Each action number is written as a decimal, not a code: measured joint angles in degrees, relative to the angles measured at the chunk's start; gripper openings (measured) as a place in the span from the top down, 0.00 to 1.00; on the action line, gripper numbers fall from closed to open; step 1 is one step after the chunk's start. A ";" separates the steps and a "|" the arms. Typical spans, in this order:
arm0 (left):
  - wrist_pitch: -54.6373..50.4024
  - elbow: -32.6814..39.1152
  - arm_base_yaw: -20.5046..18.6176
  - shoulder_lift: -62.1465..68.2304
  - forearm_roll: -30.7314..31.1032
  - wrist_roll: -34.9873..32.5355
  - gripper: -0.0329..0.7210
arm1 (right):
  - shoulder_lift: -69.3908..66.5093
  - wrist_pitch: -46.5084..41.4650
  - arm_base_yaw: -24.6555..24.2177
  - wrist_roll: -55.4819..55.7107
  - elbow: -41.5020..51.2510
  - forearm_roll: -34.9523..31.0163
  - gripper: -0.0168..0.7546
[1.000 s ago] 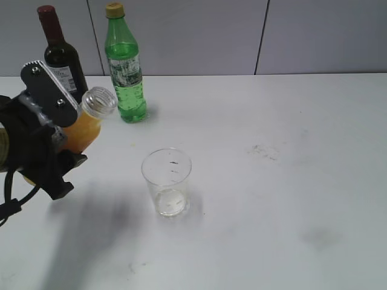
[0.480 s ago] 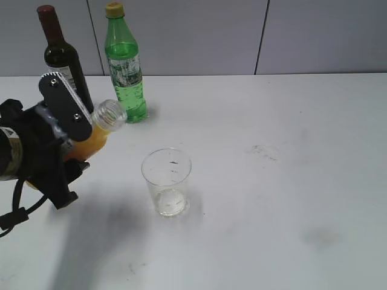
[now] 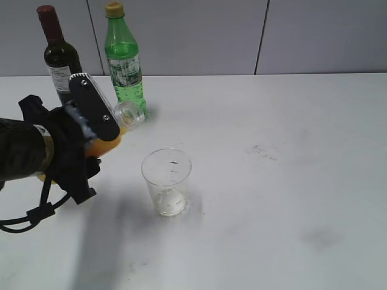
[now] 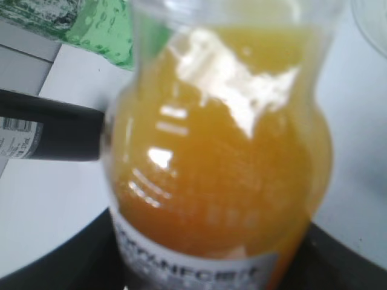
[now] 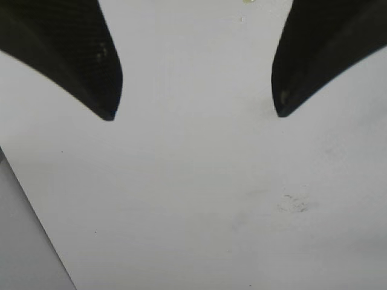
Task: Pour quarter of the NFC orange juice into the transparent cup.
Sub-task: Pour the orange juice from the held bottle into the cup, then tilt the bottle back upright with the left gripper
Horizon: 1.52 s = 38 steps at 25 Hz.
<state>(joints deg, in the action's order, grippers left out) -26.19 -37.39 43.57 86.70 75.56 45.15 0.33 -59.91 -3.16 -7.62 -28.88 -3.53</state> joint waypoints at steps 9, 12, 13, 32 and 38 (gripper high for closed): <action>-6.40 -0.92 4.06 2.60 -0.01 -2.59 0.32 | 0.00 0.00 0.00 0.00 0.00 0.00 0.21; -7.68 -0.92 4.87 3.38 -0.03 -3.53 0.32 | 0.00 0.00 0.00 0.00 0.00 0.05 0.21; -7.84 -0.98 5.18 3.62 -0.09 -3.77 0.32 | 0.00 0.00 0.00 0.00 0.00 0.05 0.21; -14.35 -2.99 8.76 8.60 1.62 -9.62 0.32 | 0.00 0.00 0.00 0.00 0.00 0.05 0.21; -15.31 -3.03 9.01 8.95 2.80 -9.79 0.32 | 0.00 0.00 0.00 0.00 0.00 0.05 0.21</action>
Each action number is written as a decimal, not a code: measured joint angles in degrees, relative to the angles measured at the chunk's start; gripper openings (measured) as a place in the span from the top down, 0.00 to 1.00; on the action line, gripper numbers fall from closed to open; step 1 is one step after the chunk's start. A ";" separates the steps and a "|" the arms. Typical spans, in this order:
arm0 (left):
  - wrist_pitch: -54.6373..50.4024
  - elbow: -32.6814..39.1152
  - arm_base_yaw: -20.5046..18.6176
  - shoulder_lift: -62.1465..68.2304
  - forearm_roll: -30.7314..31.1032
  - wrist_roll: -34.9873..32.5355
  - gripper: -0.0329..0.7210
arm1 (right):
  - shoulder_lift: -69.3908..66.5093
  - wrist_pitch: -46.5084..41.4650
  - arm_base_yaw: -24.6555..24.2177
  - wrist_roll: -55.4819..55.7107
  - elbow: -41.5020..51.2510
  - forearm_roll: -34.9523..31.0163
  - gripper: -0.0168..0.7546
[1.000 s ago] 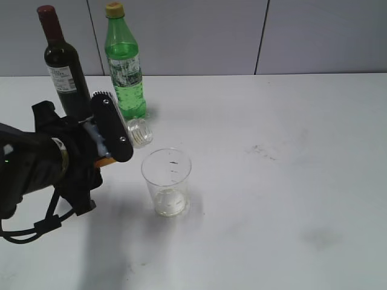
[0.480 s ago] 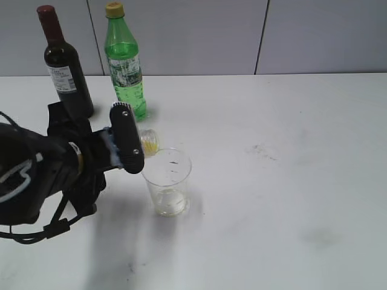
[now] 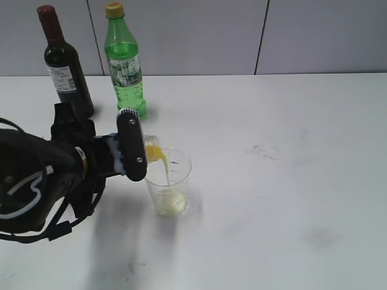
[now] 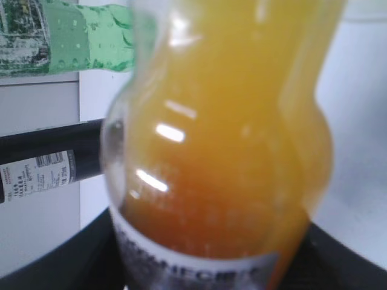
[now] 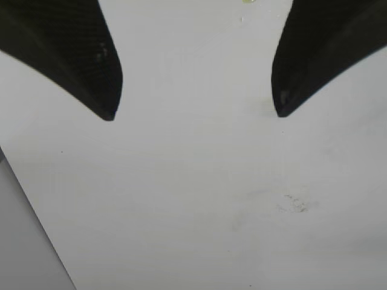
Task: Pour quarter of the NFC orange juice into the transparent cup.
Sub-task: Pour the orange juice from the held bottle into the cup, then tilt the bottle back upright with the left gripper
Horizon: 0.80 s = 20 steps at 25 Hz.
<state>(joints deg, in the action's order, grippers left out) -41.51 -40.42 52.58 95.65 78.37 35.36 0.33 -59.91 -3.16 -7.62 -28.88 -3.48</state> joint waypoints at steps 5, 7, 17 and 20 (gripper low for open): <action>-1.72 0.00 0.00 0.13 0.83 -0.29 0.32 | 0.00 0.00 0.00 0.00 0.00 0.00 0.21; -2.09 0.00 0.00 0.13 1.17 -0.34 0.32 | 0.00 0.00 0.00 0.00 0.00 0.00 0.21; -3.81 0.00 0.00 0.13 3.68 -1.59 0.32 | 0.00 0.00 0.00 0.00 0.00 0.00 0.21; -3.99 0.00 0.00 0.13 3.96 -2.25 0.32 | 0.00 0.00 0.00 0.00 0.00 0.00 0.21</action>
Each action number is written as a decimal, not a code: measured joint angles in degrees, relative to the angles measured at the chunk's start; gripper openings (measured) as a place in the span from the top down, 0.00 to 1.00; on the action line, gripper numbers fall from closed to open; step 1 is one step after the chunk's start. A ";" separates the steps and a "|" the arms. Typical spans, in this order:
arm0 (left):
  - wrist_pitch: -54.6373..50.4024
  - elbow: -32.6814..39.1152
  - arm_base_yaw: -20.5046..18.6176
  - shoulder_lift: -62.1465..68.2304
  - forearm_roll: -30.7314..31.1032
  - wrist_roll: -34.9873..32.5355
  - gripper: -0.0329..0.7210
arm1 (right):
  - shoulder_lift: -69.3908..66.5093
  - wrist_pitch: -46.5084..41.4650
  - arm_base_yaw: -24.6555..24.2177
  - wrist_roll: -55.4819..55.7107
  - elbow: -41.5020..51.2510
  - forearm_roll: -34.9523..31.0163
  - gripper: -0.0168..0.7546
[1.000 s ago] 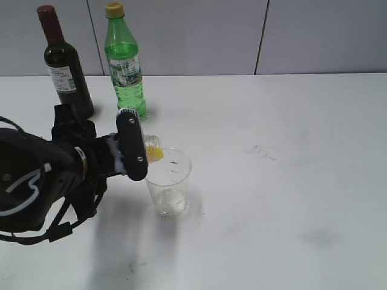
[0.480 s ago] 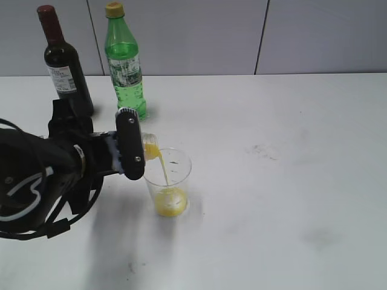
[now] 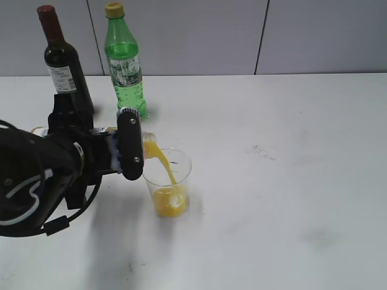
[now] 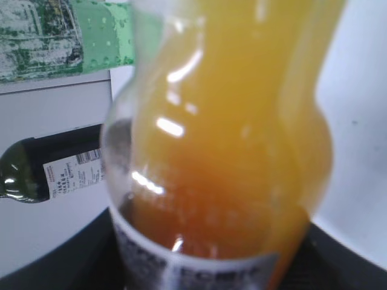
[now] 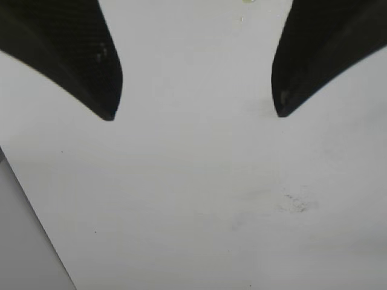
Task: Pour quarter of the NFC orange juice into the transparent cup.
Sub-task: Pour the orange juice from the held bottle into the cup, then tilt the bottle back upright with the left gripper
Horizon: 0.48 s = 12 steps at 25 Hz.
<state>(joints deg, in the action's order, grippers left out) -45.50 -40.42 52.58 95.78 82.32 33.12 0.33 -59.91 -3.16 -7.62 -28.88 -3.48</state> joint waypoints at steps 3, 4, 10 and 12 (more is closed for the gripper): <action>-0.39 0.00 0.00 0.00 0.07 -0.53 0.32 | 0.00 0.00 0.00 0.00 0.00 0.00 0.21; -0.69 0.00 0.00 0.00 0.19 -0.59 0.32 | 0.00 0.00 0.00 0.00 0.00 0.00 0.21; -1.23 0.00 0.00 0.00 0.64 -0.79 0.32 | 0.00 0.00 0.00 0.00 0.00 0.00 0.21; -1.23 0.00 0.00 0.00 0.76 -0.79 0.32 | 0.00 0.00 0.00 0.00 0.00 0.00 0.21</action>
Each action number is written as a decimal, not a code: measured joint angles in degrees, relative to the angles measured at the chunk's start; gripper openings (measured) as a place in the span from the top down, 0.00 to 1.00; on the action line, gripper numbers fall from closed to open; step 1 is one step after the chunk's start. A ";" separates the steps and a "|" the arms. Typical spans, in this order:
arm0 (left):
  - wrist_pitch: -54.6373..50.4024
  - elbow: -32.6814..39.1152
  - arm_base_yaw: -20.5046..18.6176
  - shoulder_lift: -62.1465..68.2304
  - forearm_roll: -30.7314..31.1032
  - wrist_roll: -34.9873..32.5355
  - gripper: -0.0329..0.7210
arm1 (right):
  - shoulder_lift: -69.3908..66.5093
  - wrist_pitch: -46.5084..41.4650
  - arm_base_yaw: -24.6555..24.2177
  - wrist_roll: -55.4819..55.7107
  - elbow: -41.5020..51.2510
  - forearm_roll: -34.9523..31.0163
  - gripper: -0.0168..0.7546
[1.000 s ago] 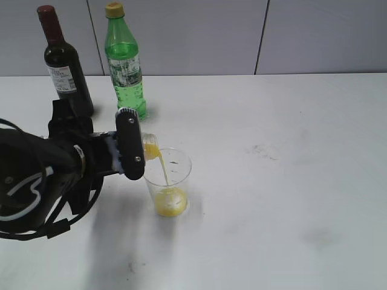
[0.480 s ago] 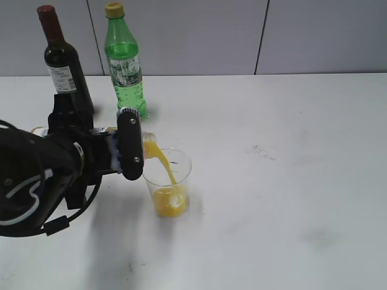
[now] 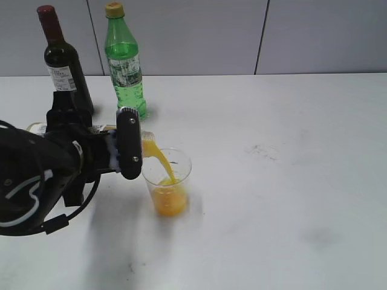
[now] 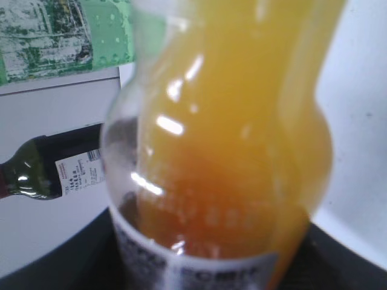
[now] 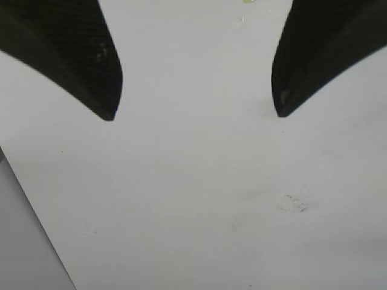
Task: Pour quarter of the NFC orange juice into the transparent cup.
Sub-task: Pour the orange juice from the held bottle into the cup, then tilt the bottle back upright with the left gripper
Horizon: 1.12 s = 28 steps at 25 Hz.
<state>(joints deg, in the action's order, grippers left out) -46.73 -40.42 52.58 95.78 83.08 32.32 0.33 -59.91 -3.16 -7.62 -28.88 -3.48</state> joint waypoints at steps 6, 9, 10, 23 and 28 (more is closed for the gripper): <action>1.27 0.00 0.00 0.00 0.11 1.18 0.32 | 0.00 0.00 0.00 0.00 0.00 0.00 0.21; 2.86 0.00 0.00 0.00 0.11 8.11 0.32 | 0.00 0.00 0.00 0.00 0.00 0.00 0.21; 3.70 0.00 0.00 0.00 0.18 10.19 0.32 | 0.00 0.00 0.00 0.00 0.00 0.00 0.21; 13.38 0.00 0.00 -2.35 3.82 29.56 0.32 | 0.00 0.00 0.00 0.00 0.00 0.00 0.21; 17.48 0.00 -1.73 -5.28 5.58 37.40 0.32 | 0.00 0.00 0.00 0.00 0.00 0.00 0.21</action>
<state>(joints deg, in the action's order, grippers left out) -29.25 -40.42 50.86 90.50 88.66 69.73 0.33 -59.91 -3.16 -7.62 -28.88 -3.48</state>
